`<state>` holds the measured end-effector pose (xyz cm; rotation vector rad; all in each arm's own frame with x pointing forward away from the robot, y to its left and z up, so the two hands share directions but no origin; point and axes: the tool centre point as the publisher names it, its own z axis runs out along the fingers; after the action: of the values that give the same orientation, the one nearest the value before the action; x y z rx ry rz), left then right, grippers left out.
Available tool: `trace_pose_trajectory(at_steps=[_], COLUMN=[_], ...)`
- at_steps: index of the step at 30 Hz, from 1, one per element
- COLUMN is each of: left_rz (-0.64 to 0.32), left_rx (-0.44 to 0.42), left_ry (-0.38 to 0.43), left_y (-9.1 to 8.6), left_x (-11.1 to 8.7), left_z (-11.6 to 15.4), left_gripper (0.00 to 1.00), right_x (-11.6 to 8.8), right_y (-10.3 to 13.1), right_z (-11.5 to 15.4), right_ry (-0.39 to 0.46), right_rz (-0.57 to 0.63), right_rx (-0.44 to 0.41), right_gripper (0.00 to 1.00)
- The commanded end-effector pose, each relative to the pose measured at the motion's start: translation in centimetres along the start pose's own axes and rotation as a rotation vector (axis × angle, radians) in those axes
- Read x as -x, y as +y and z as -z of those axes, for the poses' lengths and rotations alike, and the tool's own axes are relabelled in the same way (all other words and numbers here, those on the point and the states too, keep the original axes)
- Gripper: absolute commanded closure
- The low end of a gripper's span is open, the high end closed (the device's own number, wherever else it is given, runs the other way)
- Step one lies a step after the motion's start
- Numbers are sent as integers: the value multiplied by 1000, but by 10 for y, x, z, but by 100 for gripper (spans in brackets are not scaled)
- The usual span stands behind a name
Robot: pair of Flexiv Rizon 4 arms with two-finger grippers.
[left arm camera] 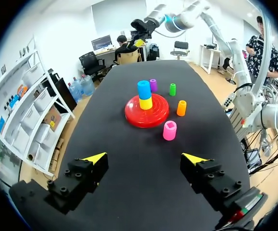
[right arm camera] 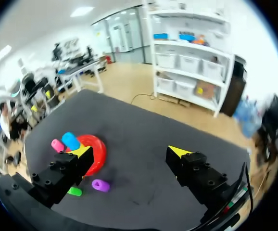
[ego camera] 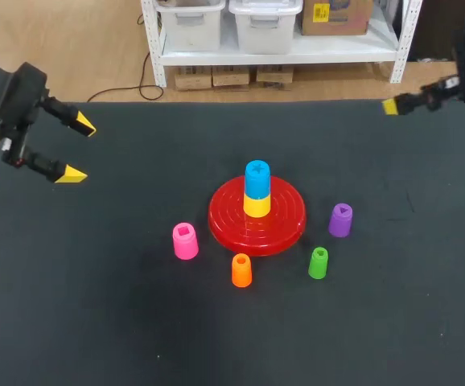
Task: Pick up and stack the cylinders on the red base in this order: pink,purple,orange,green
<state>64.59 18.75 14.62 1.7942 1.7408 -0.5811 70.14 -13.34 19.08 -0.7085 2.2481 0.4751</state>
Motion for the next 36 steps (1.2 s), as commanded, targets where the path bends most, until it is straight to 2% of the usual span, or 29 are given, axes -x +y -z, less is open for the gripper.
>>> trace_pose_trajectory(at_steps=[1,5,6,18,20,21,26,28,30,36], left_rz=[-1,-1,-1,-1,-1,-1,-1,-1,-1,-1], left_rx=[2,2,2,2,2,2,2,2,2,2], left_ry=[1,1,1,1,1,1,1,1,1,1], left_y=[-1,-1,-1,-1,-1,-1,-1,-1,-1,-1], left_x=[0,0,0,0,0,0,0,0,0,0], left_z=[0,0,0,0,0,0,0,0,0,0], left_gripper=[0,0,0,0,0,0,0,0,0,0], right_x=[8,6,6,6,12,17,35,39,42,40], right_y=[46,78,82,83,80,84,126,144,159,210], right_z=[1,0,-1,-1,7,11,14,8,2,-17], right_ry=[184,221,215,216,219,224,218,248,276,327], right_rz=[521,663,662,664,701,727,854,897,949,1081], right_rx=[26,112,100,97,103,133,298,363,401,437], right_gripper=[0,0,0,0,0,0,0,0,0,0])
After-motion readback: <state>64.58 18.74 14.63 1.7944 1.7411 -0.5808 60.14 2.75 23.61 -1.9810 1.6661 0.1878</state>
